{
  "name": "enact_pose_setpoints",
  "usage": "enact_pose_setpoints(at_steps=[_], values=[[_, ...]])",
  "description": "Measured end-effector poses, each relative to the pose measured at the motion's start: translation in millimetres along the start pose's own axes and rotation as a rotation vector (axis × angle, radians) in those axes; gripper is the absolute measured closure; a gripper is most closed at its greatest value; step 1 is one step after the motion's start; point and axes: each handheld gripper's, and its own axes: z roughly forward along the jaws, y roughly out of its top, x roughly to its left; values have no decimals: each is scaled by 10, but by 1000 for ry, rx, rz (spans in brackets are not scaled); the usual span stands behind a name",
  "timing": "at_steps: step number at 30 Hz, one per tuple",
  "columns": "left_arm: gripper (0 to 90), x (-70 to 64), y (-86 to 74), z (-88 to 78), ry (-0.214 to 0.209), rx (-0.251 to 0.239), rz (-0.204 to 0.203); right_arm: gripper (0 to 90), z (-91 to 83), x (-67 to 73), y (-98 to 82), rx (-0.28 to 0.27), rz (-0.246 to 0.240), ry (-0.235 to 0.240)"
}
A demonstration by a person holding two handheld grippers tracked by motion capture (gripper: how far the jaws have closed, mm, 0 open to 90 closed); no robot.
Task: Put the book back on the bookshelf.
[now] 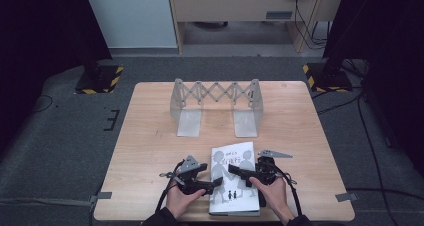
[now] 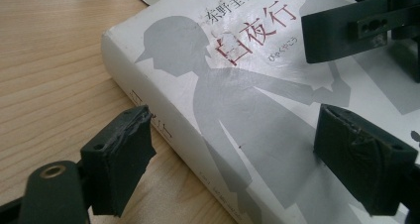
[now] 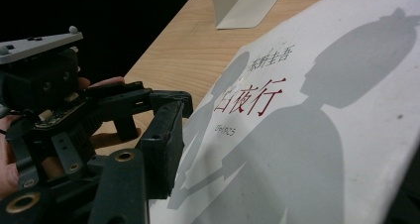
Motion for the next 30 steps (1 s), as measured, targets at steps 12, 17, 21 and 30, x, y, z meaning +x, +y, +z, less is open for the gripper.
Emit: enact_pose_setpoints(at_steps=[12,17,21,30], values=[[206,91,20,-127,14,-49,-37,623,-26,0,19,-3,65,8],[207,107,16,-158,6,-57,-49,647,-32,15,39,0,63,-2],[205,113,16,-166,-3,-61,-57,664,-35,30,55,3,67,-10],[199,108,15,-142,-29,-61,-70,748,-64,70,107,-14,83,-6]])
